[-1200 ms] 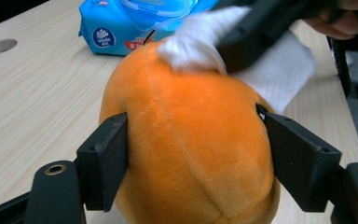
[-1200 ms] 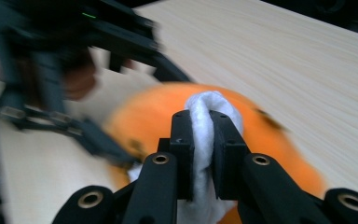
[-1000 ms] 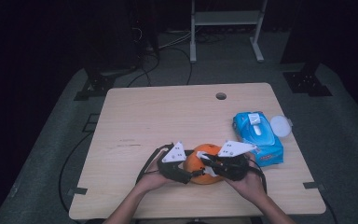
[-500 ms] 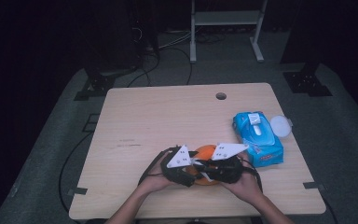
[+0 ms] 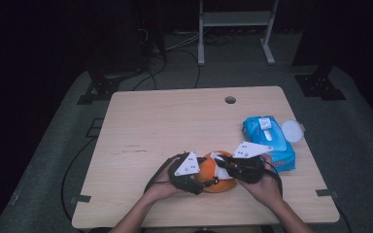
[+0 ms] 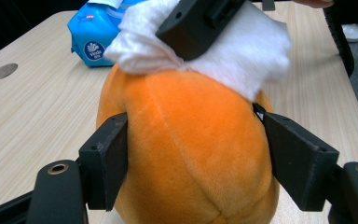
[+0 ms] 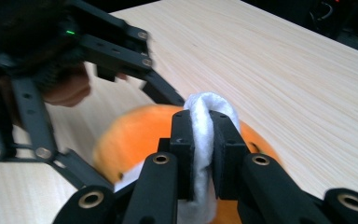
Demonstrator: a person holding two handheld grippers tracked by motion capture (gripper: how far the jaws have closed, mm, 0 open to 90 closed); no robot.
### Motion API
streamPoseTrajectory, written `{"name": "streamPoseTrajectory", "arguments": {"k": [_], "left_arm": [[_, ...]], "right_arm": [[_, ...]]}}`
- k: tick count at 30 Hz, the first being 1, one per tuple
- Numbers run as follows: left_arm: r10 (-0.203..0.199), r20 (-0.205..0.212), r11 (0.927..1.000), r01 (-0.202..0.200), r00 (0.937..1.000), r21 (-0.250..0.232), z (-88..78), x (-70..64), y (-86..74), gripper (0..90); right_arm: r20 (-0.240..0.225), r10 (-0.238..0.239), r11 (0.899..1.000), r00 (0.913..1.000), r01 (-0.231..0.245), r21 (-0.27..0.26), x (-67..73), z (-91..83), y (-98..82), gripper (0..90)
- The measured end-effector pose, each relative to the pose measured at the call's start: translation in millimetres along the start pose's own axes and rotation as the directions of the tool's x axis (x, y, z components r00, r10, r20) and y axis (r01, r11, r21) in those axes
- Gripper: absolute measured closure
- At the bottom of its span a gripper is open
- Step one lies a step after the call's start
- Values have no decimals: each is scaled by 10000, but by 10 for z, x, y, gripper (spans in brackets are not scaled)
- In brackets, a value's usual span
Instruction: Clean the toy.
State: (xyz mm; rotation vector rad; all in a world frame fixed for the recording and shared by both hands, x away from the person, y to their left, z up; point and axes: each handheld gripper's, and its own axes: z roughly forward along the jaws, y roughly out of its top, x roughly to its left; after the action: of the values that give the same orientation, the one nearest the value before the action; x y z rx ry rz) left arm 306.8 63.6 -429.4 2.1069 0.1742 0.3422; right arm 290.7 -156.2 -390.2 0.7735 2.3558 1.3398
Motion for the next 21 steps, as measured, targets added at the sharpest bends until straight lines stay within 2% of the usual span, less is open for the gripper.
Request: {"name": "streamPoseTrajectory", "arguments": {"k": [2, 4, 5, 7, 9, 11, 13, 15, 16, 17, 19, 20, 21], "left_arm": [[206, -4, 9998, -206, 9998, 78, 0, -12, 1, 266], [250, 2, 9996, -250, 9997, 142, -11, -14, -9, 266], [207, 8, 9998, -207, 9998, 76, -14, -9, -17, 268], [205, 17, 9998, -205, 9998, 55, -16, 2, -26, 269], [102, 32, 9999, -102, 9999, 30, -15, 15, -34, 270], [-33, 27, 10000, 33, 10000, 36, -17, 40, -51, 269], [-177, 33, 9998, 177, 9998, 18, -20, 63, -69, 269], [-293, 75, 9996, 293, 9995, -23, -17, 72, -71, 267], [-490, 157, 9988, 490, 9987, 17, -16, 80, -63, 246], [-894, 384, 9960, 894, 9953, 7, -17, 99, -52, 208], [-1830, 751, 9830, 1837, 9802, -25, -16, 151, -33, 138], [-2101, 757, 9774, 2113, 9747, -80, -13, 163, -31, 132], [-2127, 660, 9769, 2137, 9749, -89, -7, 164, -30, 144]], "right_arm": [[-567, -38, 10000, 9984, 39, 18, 74, 43, 18, 799], [-742, -244, 9996, 9969, 254, 124, 129, 89, 29, 798], [-764, -207, 9997, 9969, 217, 127, 123, 93, 32, 799], [-640, -19, 9999, 9979, 26, 108, 68, 71, 30, 799], [-127, 68, 9999, 9999, -66, 125, -43, 24, 6, 799], [166, 354, 9992, 9992, -357, 169, -151, -6, -40, 799], [246, 625, 9977, 9977, -631, 243, -250, -22, -84, 799], [206, 758, 9966, 9969, -765, 303, -287, -21, -105, 799], [223, 757, 9965, 9969, -764, 325, -279, -15, -104, 799], [265, 699, 9969, 9972, -708, 345, -260, -7, -99, 800], [216, 579, 9975, 9981, -587, 389, -209, 5, -87, 800], [85, 621, 9973, 9980, -624, 380, -181, 6, -77, 800], [-86, 616, 9976, 9981, -613, 318, -147, 14, -66, 800]]}}
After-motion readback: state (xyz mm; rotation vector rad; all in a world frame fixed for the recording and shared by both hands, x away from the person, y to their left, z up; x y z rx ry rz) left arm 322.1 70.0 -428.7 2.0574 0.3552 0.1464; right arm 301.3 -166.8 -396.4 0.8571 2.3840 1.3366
